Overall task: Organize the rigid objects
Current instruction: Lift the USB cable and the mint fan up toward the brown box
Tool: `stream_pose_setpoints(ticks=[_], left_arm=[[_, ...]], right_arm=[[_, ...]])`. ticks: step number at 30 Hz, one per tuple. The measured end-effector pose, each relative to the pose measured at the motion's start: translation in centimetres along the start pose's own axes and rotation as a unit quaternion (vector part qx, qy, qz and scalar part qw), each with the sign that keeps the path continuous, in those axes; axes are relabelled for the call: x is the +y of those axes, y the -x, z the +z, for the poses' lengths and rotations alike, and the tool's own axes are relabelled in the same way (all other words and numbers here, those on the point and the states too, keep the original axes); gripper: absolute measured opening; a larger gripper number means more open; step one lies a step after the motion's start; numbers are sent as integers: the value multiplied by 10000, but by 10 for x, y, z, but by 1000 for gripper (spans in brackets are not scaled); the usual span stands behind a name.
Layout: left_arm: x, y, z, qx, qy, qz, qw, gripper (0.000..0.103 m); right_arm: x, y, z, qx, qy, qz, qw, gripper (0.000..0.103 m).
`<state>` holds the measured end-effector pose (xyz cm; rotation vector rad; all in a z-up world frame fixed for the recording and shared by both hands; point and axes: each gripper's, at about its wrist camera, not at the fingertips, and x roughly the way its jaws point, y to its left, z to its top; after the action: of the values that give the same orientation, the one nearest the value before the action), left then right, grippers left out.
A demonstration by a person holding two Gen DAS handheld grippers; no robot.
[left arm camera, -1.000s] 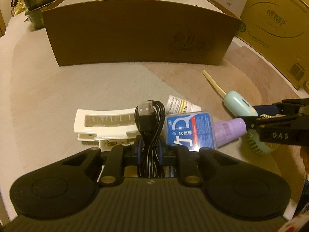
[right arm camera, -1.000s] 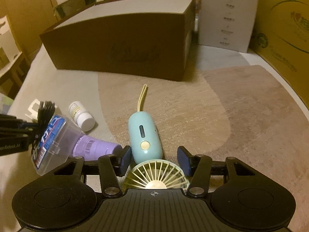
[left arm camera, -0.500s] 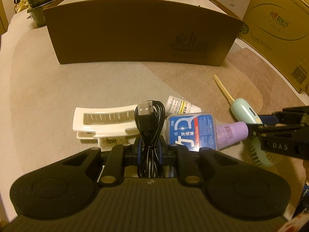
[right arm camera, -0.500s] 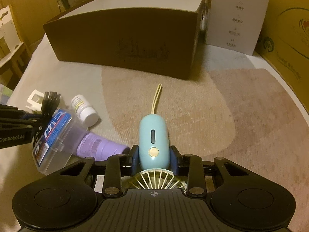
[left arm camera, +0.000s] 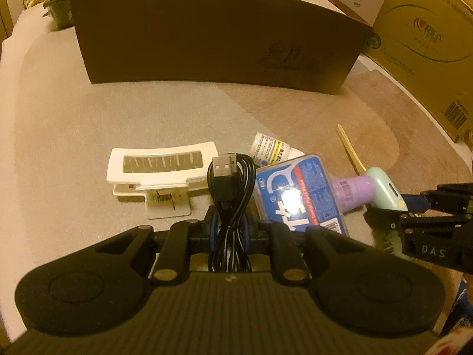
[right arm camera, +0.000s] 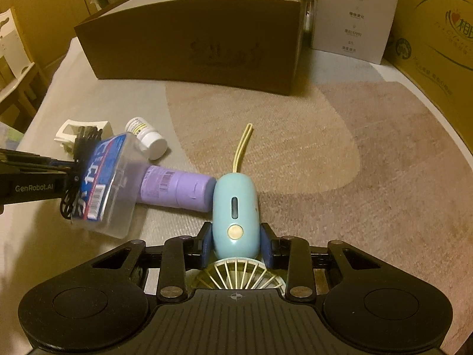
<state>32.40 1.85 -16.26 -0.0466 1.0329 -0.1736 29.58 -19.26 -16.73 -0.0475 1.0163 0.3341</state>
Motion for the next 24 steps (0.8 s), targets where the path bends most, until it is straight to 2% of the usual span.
stream_pose_setpoints(ticks=[14,24], left_arm=[[-5,8,-4,-31,-65,129,9999,14],[-7,36,-10,-292,-74,115,9995,14]], right_arm=[[-1,8,-8,-124,-82,-115,9998,34],[-5,37,-10,-384,-322,-61,9987,33]])
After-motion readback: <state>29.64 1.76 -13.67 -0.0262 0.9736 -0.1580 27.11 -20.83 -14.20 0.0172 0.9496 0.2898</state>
